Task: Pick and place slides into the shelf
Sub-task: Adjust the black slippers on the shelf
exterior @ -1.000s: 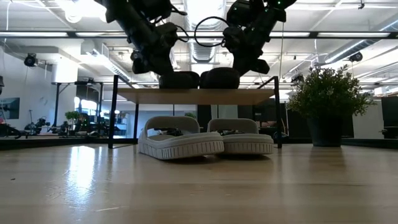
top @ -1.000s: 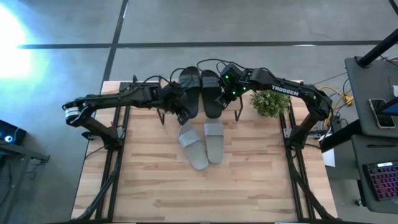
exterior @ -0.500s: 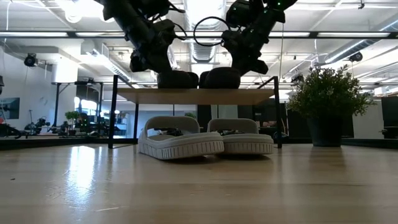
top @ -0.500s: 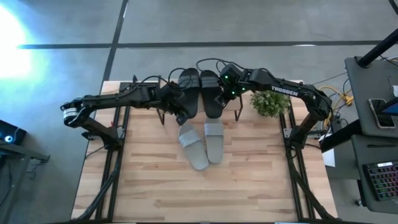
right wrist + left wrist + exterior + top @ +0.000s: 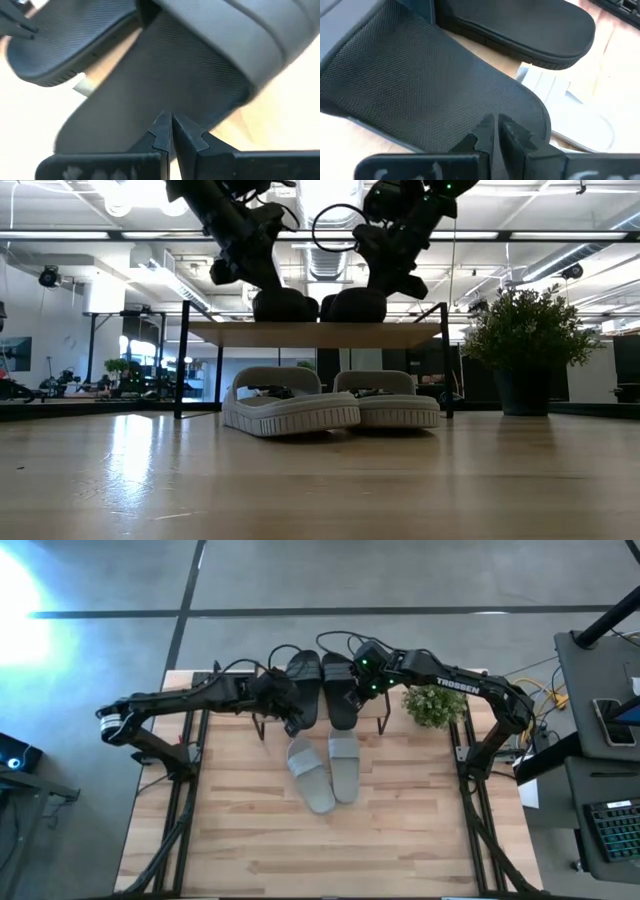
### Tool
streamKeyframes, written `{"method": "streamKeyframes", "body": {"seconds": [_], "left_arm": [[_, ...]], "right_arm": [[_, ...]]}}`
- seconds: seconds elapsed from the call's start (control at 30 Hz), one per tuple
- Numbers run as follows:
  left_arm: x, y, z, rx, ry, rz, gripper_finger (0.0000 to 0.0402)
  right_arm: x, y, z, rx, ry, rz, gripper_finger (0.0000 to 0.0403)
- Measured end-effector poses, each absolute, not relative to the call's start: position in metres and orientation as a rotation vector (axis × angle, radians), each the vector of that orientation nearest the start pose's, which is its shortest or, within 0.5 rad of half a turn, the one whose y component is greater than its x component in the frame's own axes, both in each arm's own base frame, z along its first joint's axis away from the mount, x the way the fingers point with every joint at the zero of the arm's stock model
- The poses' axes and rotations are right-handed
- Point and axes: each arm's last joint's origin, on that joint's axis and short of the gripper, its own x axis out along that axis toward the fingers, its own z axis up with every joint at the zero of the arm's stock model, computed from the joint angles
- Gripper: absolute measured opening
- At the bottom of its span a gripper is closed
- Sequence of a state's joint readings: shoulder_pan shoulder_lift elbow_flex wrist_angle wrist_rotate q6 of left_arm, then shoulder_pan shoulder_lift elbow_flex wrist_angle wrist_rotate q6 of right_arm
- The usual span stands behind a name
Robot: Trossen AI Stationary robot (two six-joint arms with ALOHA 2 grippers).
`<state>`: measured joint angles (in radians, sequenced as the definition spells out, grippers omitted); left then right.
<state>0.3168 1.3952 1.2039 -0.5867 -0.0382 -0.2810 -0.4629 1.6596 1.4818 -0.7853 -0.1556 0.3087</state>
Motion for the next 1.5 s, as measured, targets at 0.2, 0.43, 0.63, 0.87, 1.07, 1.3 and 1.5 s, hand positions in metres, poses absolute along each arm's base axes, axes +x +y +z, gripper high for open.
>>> {"method": "streamKeyframes", "body": {"seconds": [0.2,0.43,0.63,0.87,1.07,1.3,1.5], "left_arm": [[0.273,0.091,0.316,-0.364,0.691,0.455,0.001],[0.259,0.088,0.321,-0.353,0.714,0.489,0.001],[0.256,0.087,0.316,-0.355,0.727,0.491,0.001],[0.256,0.087,0.316,-0.354,0.725,0.492,0.001],[0.256,0.087,0.316,-0.355,0.725,0.493,0.001],[0.256,0.087,0.316,-0.357,0.724,0.494,0.001],[0.256,0.084,0.315,-0.4,0.725,0.488,0.001]], "right_arm": [[0.317,-0.152,0.305,0.593,0.853,-0.393,0.0008],[0.292,-0.14,0.323,0.562,0.91,-0.398,0.0009],[0.274,-0.128,0.319,0.58,0.996,-0.413,0.0008],[0.286,-0.113,0.295,0.596,1.074,-0.373,0.0008],[0.299,-0.106,0.292,0.567,1.027,-0.338,0.0008],[0.304,-0.111,0.297,0.578,0.946,-0.358,0.0008],[0.302,-0.11,0.296,0.58,0.969,-0.361,0.0009]]}}
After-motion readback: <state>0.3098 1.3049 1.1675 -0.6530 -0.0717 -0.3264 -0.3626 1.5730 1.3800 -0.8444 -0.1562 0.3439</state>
